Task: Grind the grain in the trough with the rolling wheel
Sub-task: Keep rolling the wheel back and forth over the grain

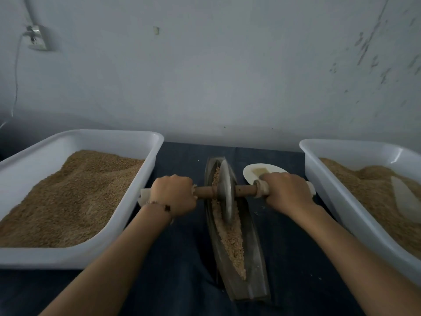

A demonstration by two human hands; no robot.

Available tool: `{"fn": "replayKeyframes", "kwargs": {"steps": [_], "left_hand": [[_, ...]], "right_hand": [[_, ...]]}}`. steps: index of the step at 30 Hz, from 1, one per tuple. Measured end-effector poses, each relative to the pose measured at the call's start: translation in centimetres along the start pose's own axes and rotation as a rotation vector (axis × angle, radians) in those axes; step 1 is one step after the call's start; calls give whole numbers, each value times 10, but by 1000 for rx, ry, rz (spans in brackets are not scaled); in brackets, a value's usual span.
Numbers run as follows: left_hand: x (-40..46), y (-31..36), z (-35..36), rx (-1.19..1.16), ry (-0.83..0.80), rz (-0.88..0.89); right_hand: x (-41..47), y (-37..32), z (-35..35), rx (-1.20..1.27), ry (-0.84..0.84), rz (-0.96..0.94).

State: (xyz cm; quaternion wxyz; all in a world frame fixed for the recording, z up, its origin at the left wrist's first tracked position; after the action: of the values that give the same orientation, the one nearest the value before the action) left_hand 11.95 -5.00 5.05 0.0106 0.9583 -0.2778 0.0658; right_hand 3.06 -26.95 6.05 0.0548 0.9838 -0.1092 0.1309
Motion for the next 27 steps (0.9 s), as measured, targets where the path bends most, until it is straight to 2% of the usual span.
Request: {"fn": "replayKeyframes", "kwargs": {"steps": [2,5,6,9,13,15,19,23,27], "left_hand": [[-29,5,-1,3,152,10],[-77,19,-12,-53,510,141],[-88,21,-14,-49,589,162],[-97,24,-19,-6,645,176],[-72,26,-15,8,498,181],[-48,22,-9,101,380,116],[-5,9,-4,112,246,41],[30,3,-12,97,131,19],[34,-1,-8,83,75,-13]], "right_hand": [[-24,-7,-10,-71,174,-94],[-67,-7,-24,21,557,-204],[-78,-6,-24,43,636,-221],[-86,-2,-18,76,695,-235],[-66,0,-9,96,617,-200],[-48,2,0,91,534,-156],[-5,9,20,38,235,-32],[31,14,21,161,-30,47],[36,7,14,150,-49,50]]}}
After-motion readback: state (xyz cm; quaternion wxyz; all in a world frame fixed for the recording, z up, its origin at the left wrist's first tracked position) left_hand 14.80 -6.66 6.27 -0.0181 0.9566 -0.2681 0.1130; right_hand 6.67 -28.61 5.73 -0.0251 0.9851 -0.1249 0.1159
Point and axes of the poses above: each hand's wrist, its own x-axis towards the middle knuckle, its own z-axis out of the palm, y = z × x, the point moved 7 cm from there along x, towards the middle knuckle, and after that the axes turned 2 degrees about -y, right-handed, at the moved point
